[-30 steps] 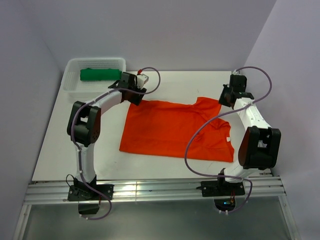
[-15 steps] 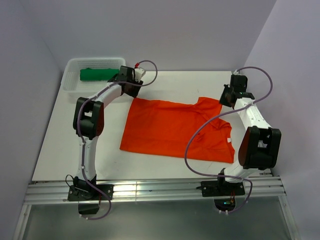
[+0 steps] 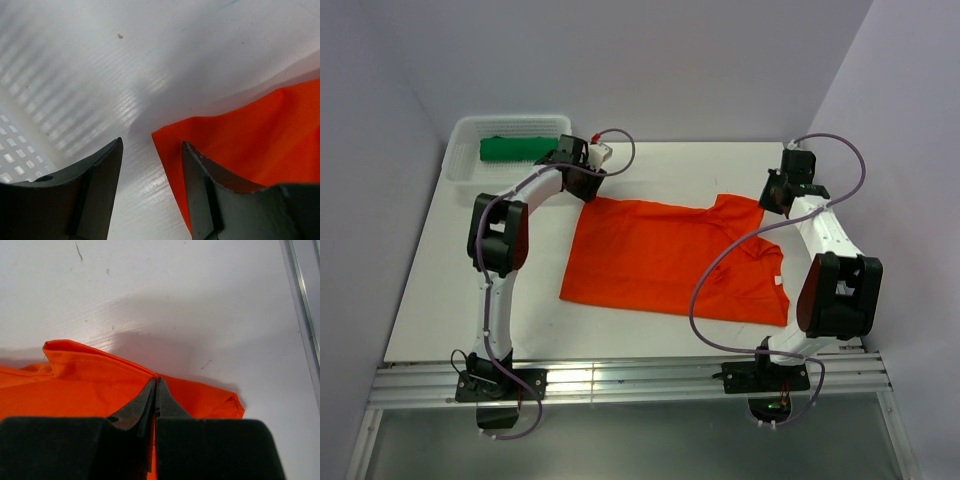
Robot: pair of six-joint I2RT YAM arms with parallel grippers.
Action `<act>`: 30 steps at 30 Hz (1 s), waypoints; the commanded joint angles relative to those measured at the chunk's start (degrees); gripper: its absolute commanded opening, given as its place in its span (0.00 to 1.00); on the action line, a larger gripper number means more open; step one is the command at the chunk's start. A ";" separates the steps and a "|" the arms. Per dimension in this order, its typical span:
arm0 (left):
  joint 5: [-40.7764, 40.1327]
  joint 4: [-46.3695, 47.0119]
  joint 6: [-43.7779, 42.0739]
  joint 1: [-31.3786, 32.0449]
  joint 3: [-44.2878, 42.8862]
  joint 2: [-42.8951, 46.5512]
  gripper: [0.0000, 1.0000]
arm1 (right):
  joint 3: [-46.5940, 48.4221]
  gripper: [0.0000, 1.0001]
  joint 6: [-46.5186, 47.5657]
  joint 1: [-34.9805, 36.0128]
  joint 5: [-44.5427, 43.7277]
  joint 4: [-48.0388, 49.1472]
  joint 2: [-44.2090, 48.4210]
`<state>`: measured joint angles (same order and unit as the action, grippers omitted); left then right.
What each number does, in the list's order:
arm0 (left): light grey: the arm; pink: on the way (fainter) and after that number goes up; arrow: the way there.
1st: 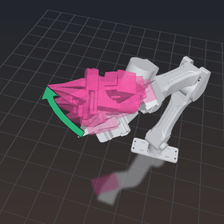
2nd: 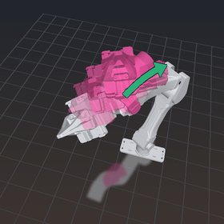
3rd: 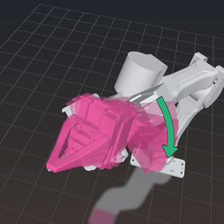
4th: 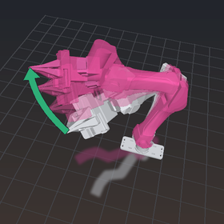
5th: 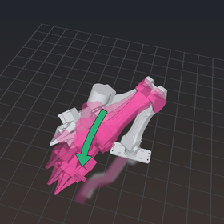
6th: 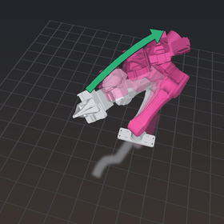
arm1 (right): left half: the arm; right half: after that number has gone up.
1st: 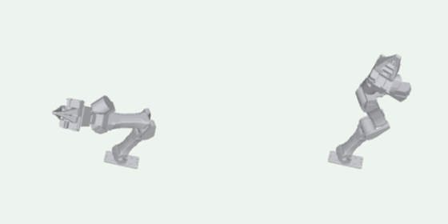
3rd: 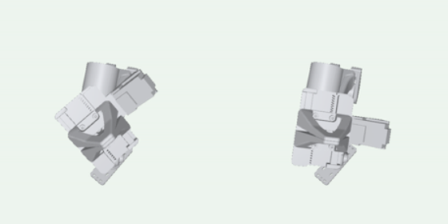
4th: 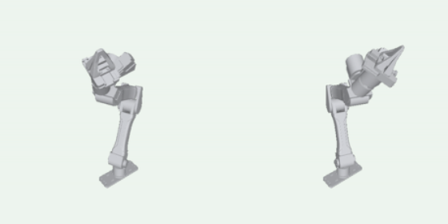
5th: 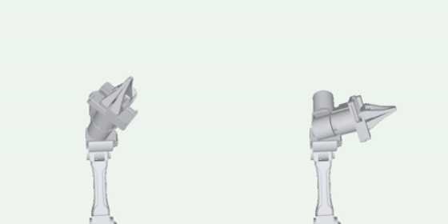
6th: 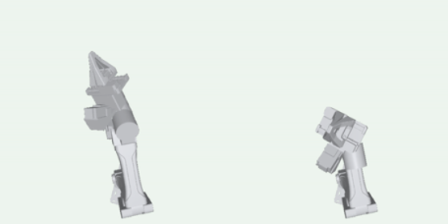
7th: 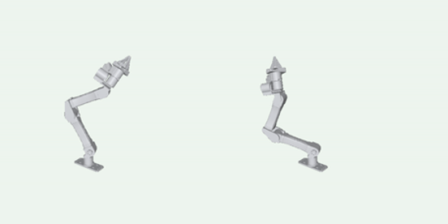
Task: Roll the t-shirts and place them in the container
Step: Fold the tshirt
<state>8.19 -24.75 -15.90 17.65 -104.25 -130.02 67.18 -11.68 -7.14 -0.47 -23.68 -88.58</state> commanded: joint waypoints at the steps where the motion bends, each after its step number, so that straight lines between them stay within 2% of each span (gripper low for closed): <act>1: 0.52 -0.56 -1.68 -0.07 -1.66 -1.03 0.56 | 2.17 0.00 0.17 -0.77 0.21 0.30 0.42; 11: 0.43 -1.35 -2.73 0.02 -3.51 -3.75 0.52 | 1.99 0.00 0.08 -0.77 0.21 0.39 0.33; 23: 0.60 0.93 -3.79 0.90 -1.31 -2.53 0.52 | 3.84 0.00 -0.01 -0.86 2.31 0.04 -1.42; 27: 2.80 0.32 -4.66 0.90 -1.66 -1.73 0.56 | 5.77 0.00 -0.01 -0.86 2.93 -0.57 -2.48; 30: 2.80 -1.26 -6.16 1.16 -2.71 -2.78 0.56 | 6.30 0.00 -0.09 -0.86 3.54 -0.66 -2.74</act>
<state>9.19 -24.29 -19.94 18.11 -105.89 -132.84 70.83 -11.70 -7.55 2.22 -24.56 -90.91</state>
